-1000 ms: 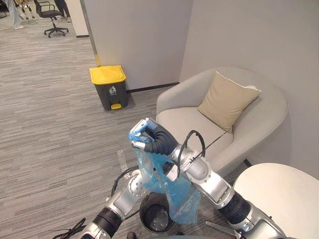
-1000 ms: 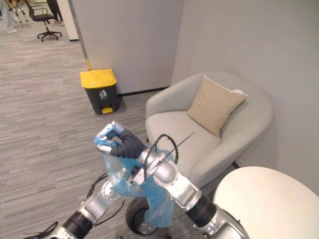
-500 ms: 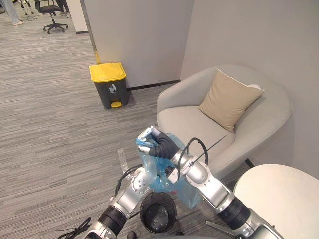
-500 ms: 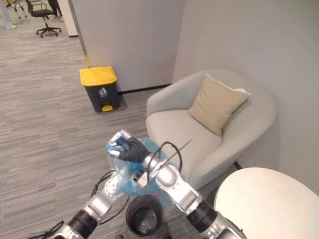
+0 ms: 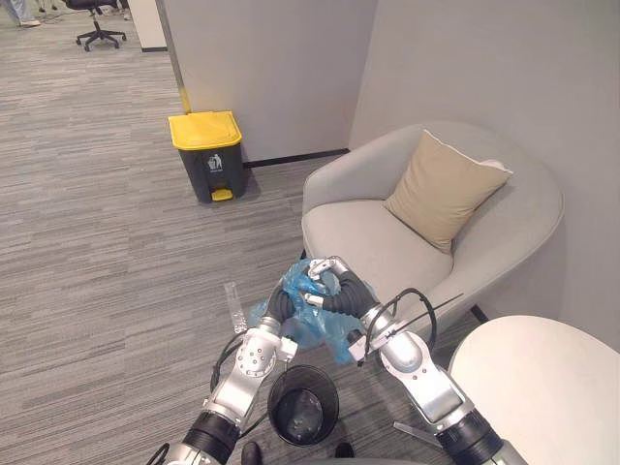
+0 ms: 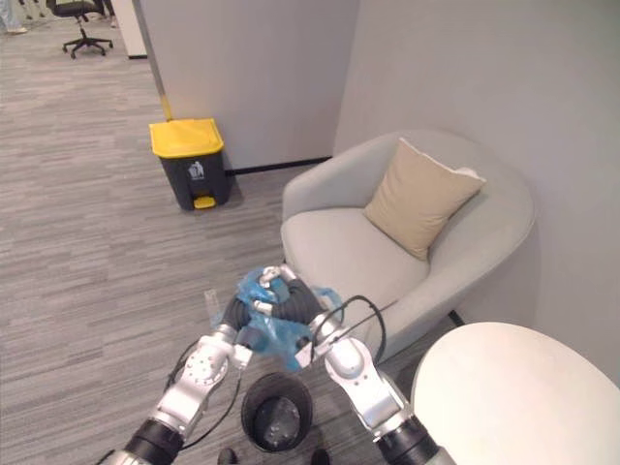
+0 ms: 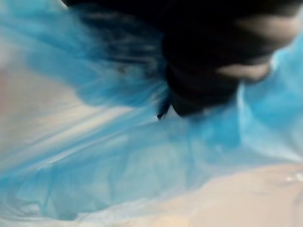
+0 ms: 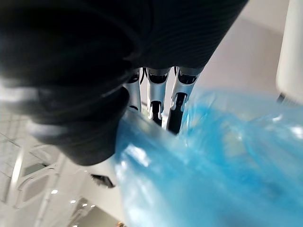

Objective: Gather rubbish on tea table into small bin, then transfer packed bag to large trash can.

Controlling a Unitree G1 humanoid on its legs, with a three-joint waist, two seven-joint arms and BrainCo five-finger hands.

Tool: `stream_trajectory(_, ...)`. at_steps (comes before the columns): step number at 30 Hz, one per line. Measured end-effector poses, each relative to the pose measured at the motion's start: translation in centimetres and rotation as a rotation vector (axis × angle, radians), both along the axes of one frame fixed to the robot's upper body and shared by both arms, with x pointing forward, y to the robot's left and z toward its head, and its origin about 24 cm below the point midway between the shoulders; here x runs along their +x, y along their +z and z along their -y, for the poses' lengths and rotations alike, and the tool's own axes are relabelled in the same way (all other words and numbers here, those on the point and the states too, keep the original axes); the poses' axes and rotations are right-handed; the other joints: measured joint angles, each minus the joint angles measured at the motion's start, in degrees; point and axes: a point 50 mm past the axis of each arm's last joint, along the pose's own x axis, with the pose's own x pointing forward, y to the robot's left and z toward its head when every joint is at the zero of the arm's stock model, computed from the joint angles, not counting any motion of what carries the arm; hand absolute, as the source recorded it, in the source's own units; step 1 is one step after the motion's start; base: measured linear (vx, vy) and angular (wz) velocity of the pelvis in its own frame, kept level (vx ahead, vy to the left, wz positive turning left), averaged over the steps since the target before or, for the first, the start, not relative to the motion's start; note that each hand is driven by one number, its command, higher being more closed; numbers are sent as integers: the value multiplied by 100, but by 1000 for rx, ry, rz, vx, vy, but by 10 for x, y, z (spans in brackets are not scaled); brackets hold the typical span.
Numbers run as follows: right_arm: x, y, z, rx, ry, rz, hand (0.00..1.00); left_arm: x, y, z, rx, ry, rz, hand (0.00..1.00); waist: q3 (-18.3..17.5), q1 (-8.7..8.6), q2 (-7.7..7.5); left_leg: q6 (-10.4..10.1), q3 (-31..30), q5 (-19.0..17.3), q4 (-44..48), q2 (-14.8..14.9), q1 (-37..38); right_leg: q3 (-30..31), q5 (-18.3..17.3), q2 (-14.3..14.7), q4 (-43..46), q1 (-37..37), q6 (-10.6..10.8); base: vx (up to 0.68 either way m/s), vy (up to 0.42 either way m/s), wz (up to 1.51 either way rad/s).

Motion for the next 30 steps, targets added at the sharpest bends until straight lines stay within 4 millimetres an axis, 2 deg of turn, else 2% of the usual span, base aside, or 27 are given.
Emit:
stream_trajectory(10, 8, 8, 33, -163, -234, 184, 0, -11, -13, -26, -65, 149, -65, 100, 20, 0, -13, -3, -14, -11, -1, 3, 43, -16, -10, 3, -32, 68, 11, 10, -1, 1)
stream_trajectory(14, 4, 4, 45, -169, -308, 184, 0, -16, -18, -33, -89, 186, -91, 100, 97, 6, -7, -12, -14, -42, -1, 2, 44, -18, -34, 0, -27, 69, 42, 0, 0, 0)
stream_trajectory(18, -6, -24, 60, -74, -409, 14, 0, -28, -29, -46, -133, 264, -144, 100, 175, 6, 7, -21, -14, -49, -1, 1, 39, -20, -41, -1, -26, 63, 41, 0, 0, 0)
stream_trajectory(21, -11, -68, 78, 38, -514, -258, 0, -39, -40, -61, -182, 351, -200, 100, 191, 3, 30, -9, -21, -50, 0, -38, 31, -44, -47, 1, -55, 78, 46, 0, 0, 1)
stream_trajectory(22, -12, -75, 80, 49, -530, -296, 0, -41, -43, -63, -187, 363, -210, 100, 197, 7, 38, -7, -25, -49, 0, -41, 30, -49, -47, 0, -60, 83, 46, 0, 0, 3)
stream_trajectory(24, -19, -101, 89, 75, -568, -440, 0, -48, -52, -73, -208, 420, -251, 100, 224, 10, 79, 1, -41, -55, 1, -55, 28, -86, -43, -1, -87, 104, 41, 10, -1, 4)
stream_trajectory(25, -21, -107, 91, 79, -577, -468, 0, -50, -54, -76, -212, 432, -261, 100, 232, 10, 90, 1, -54, -55, 1, -59, 31, -110, -43, -2, -95, 119, 41, 32, -3, 9)
stream_trajectory(27, -31, -133, 96, 74, -606, -601, 0, -59, -63, -84, -211, 462, -305, 100, 270, 29, 132, 5, -88, -69, 1, -74, 111, -134, -44, -15, -106, 223, 38, 38, 1, 9)
stream_trajectory(30, -43, -156, 100, 66, -624, -726, 0, -66, -71, -89, -209, 486, -345, 100, 304, 50, 181, 6, -154, -89, 0, -95, 141, -184, -74, -34, -111, 290, 56, 23, 5, 10)
